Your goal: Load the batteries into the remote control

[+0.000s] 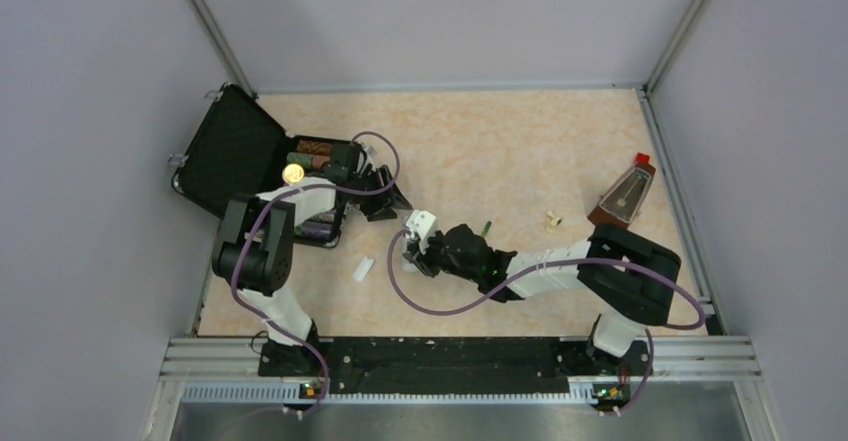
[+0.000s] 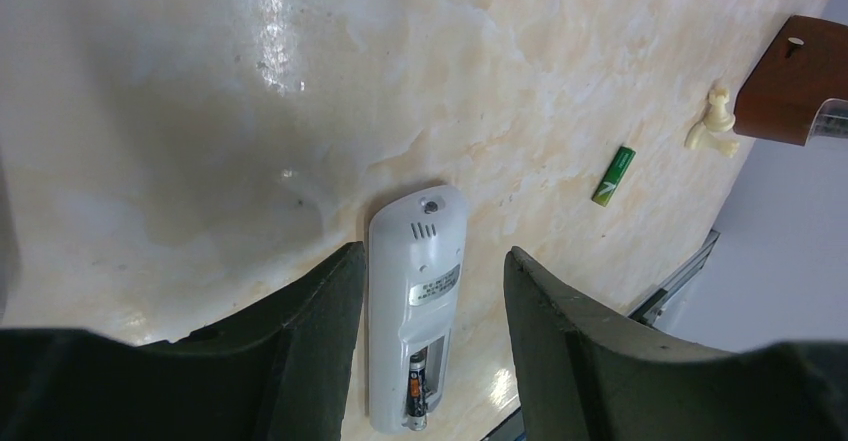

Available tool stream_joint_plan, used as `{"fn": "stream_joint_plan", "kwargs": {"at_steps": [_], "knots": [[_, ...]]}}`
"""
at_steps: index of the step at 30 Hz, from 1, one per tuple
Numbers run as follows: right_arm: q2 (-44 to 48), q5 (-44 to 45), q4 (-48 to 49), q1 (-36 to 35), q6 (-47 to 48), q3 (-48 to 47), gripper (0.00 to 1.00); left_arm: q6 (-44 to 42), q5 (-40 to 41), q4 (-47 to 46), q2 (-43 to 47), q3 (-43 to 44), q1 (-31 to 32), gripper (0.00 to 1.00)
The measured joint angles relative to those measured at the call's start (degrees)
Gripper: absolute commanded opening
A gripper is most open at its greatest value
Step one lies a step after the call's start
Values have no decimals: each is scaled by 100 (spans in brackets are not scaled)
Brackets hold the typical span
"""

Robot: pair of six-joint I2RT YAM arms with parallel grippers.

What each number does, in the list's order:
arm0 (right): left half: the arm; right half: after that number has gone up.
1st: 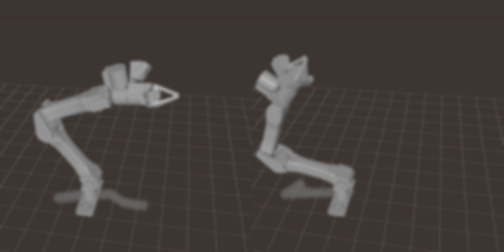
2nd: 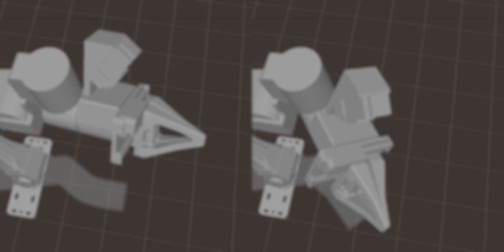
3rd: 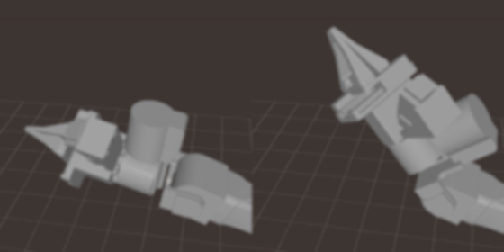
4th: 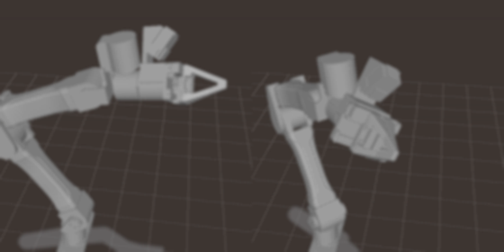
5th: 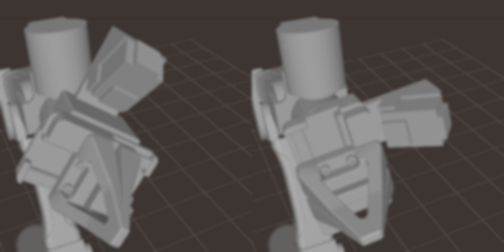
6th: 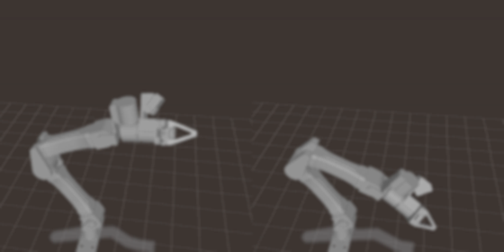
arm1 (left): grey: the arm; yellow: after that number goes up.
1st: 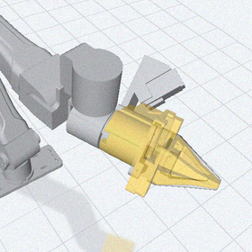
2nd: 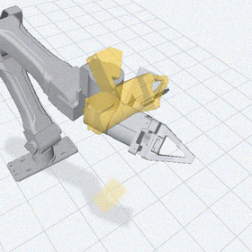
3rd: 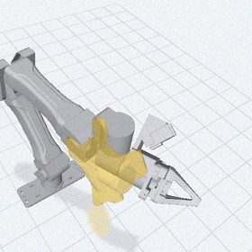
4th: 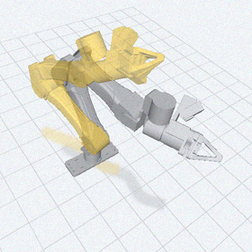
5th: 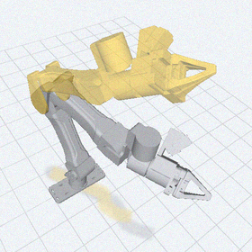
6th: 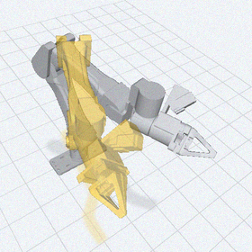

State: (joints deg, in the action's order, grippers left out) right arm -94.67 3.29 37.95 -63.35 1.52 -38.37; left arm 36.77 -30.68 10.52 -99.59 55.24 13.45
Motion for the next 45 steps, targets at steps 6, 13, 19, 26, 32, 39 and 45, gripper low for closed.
{"fn": "stream_joint_plan", "kwargs": {"at_steps": [6, 13, 19, 26, 32, 39, 45], "knots": [[-251, -59, -227, -2, 332, -247, 27, -170, 2, 20, -81, 118, 4, 58], [-400, -177, -564, -2, 562, -485, 27, -302, 9, 76, -164, 138, 4, 58], [-525, -205, -833, -2, 669, -562, 27, -330, 7, 111, -197, 138, 11, 58], [-551, -195, -1016, -2, 682, -568, 26, -337, 7, 109, -197, 138, 42, 58], [-645, -179, -1023, -2, 535, -581, 23, -332, 2, 107, -199, 138, 68, 58], [-673, -74, -1029, 4, 378, -640, 20, -330, 2, 103, -221, 138, 81, 58], [-673, -33, -1029, 28, 236, -643, 20, -332, 0, 103, -234, 138, 101, 58]]}}
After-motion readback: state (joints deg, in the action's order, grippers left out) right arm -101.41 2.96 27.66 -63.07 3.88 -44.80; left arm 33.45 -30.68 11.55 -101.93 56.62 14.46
